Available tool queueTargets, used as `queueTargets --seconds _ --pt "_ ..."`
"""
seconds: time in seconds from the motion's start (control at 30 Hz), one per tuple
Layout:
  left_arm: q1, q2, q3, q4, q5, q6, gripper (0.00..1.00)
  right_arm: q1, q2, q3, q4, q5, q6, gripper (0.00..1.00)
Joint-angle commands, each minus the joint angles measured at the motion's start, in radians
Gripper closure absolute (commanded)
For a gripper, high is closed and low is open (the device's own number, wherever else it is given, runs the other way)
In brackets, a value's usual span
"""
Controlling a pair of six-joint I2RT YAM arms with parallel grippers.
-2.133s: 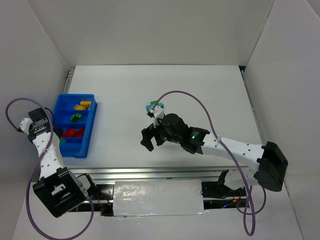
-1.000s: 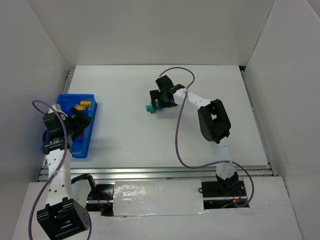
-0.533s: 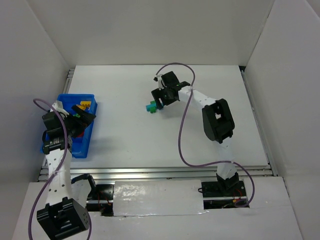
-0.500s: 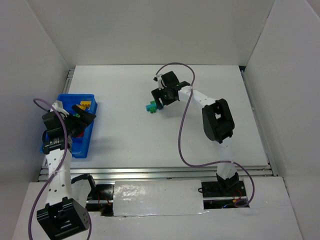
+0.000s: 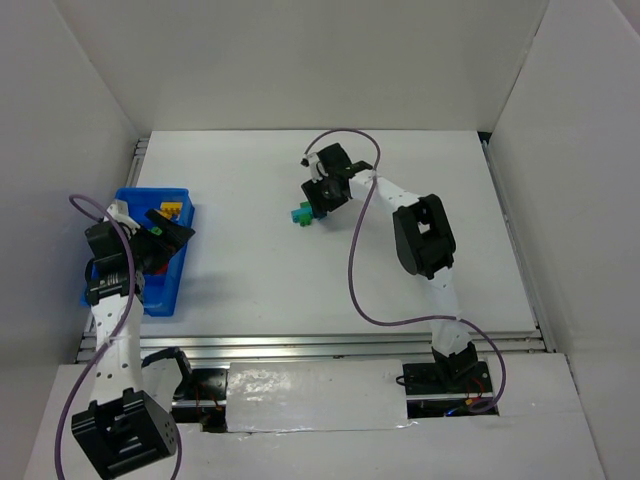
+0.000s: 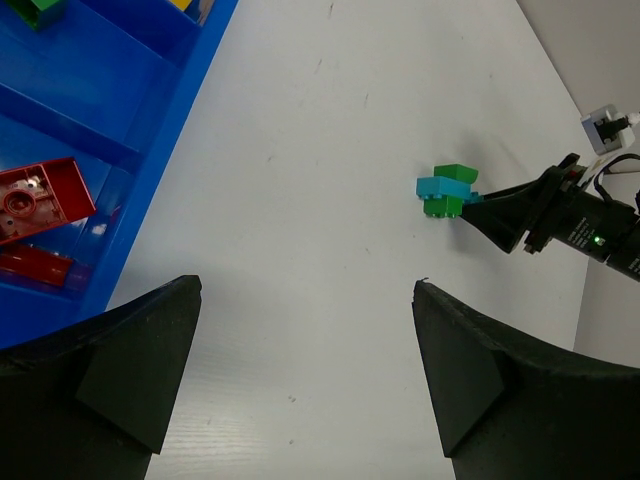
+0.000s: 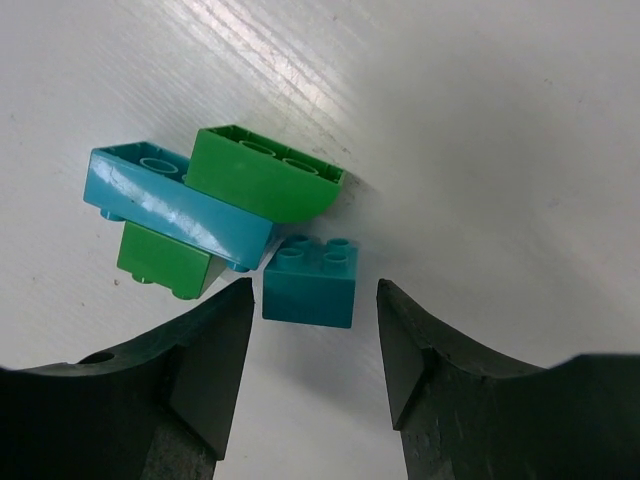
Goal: Sort the legos into containers by color
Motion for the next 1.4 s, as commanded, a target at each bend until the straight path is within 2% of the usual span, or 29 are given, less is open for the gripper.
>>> queueTargets --seconds 0.0,0.1,0.13,0.2,0.33,0.4,0.43,0.5,0.53,0.63,0.67,0.7,0.83,0.87,0.97,1.13,1.27,1.37 --pt "-0.003 0.01 -0.005 0.048 0.034 0.024 0.0 0.005 0.001 0.049 -0.046 -0.052 -0.03 0.4" --pt "-0.003 0.01 -0.009 0.058 0.042 0.021 0.01 0.007 -0.003 0.027 -0.018 -0.045 -0.021 0.41" --pt "-0.003 0.01 -0.009 0.058 0.04 0.019 0.01 0.007 0.0 0.032 -0.015 -0.04 -0.021 0.47" --pt "-0.003 0.01 -0.009 0.058 0.045 0.021 0.01 0.005 0.006 0.03 -0.003 -0.031 -0.021 0.51" --pt "-0.003 0.018 -0.009 0.058 0.051 0.021 0.01 0.007 0.023 0.042 0.0 -0.023 -0.021 0.7" --pt "-0.003 0.024 -0.009 0.059 0.054 0.022 0.01 0.005 0.033 0.058 -0.013 -0.023 -0.021 0.74" --pt "-0.003 0.025 -0.009 0.061 0.062 0.021 0.0 0.005 0.027 0.055 -0.01 -0.023 -0.02 0.83" --pt "-0.003 0.032 -0.011 0.067 0.068 0.021 0.01 0.007 0.009 0.027 -0.003 -0.019 -0.004 0.86" --pt "-0.003 0.035 -0.012 0.071 0.085 0.021 0.0 0.008 -0.008 0.012 0.002 -0.022 0.005 0.95" --pt "-0.003 0.05 -0.021 0.12 0.16 0.024 0.01 0.008 -0.123 -0.095 0.052 -0.057 0.067 1.0" --pt "-0.012 0.061 -0.023 0.145 0.242 0.022 0.0 0.007 -0.211 -0.181 0.097 -0.078 0.083 1.0" --pt "-0.024 0.067 -0.011 0.168 0.264 0.029 0.01 0.01 -0.262 -0.233 0.127 -0.129 0.118 1.0" --pt "-0.189 0.139 0.075 0.099 0.232 0.05 0.0 0.059 -0.588 -0.574 0.395 -0.345 0.235 1.0" --pt "-0.217 0.172 0.084 0.099 0.264 0.036 0.01 0.076 -0.63 -0.691 0.508 -0.382 0.25 1.0" --pt "-0.326 0.197 0.081 0.174 0.313 -0.072 0.01 0.152 -0.732 -0.813 0.606 -0.466 0.267 1.0" --pt "-0.493 0.176 0.097 0.211 0.306 -0.16 0.0 0.206 -0.809 -0.861 0.611 -0.584 0.267 1.0" --pt "-0.575 0.154 0.083 0.203 0.287 -0.208 0.01 0.266 -0.856 -0.841 0.524 -0.539 0.209 1.0" --pt "-0.627 0.141 0.075 0.163 0.223 -0.221 0.01 0.287 -0.882 -0.837 0.497 -0.52 0.191 1.0"
